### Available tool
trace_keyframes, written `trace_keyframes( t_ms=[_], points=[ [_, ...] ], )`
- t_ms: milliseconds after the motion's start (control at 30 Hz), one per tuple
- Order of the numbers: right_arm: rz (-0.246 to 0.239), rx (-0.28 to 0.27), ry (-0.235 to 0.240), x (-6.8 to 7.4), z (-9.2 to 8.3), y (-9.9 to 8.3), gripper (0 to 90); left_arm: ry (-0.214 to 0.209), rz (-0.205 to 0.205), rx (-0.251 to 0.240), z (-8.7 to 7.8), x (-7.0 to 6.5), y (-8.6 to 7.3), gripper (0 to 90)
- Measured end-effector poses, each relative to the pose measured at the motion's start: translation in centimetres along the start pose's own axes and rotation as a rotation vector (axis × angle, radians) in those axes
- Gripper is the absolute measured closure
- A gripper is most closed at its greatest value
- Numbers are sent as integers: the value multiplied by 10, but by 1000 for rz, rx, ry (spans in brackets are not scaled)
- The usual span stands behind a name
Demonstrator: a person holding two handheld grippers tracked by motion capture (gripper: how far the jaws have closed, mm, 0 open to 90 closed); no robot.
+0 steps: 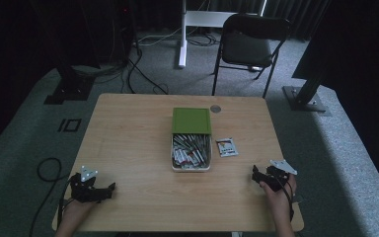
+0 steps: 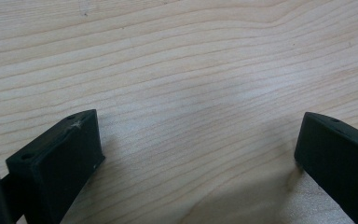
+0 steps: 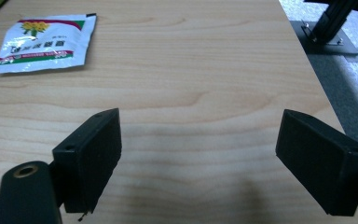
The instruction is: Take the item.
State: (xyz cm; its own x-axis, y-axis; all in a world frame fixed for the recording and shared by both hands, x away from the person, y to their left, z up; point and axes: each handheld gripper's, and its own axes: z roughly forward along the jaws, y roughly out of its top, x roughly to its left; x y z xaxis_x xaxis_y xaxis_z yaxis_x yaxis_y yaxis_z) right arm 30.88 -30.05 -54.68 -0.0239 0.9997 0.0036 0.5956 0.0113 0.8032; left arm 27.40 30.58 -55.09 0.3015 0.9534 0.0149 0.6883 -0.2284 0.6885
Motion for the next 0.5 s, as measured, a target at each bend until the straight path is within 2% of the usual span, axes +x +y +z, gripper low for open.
trace_keyframes(
  t_ms=[33, 133, 233, 333, 500],
  points=[
    [6, 8, -4, 0, -1, -1, 142, 0, 0, 0, 0, 0, 0, 14],
    [67, 71, -38, -1, -4, -5, 143, 0, 0, 0, 0, 0, 0, 14],
    [61, 69, -53, -1, -5, -8, 143, 0, 0, 0, 0, 0, 0, 14],
    [97, 79, -67, 1, -8, -13, 142, 0, 0, 0, 0, 0, 0, 14],
    [115, 89, -74, 2, -10, -18, 142, 0, 0, 0, 0, 0, 0, 14]
  ],
)
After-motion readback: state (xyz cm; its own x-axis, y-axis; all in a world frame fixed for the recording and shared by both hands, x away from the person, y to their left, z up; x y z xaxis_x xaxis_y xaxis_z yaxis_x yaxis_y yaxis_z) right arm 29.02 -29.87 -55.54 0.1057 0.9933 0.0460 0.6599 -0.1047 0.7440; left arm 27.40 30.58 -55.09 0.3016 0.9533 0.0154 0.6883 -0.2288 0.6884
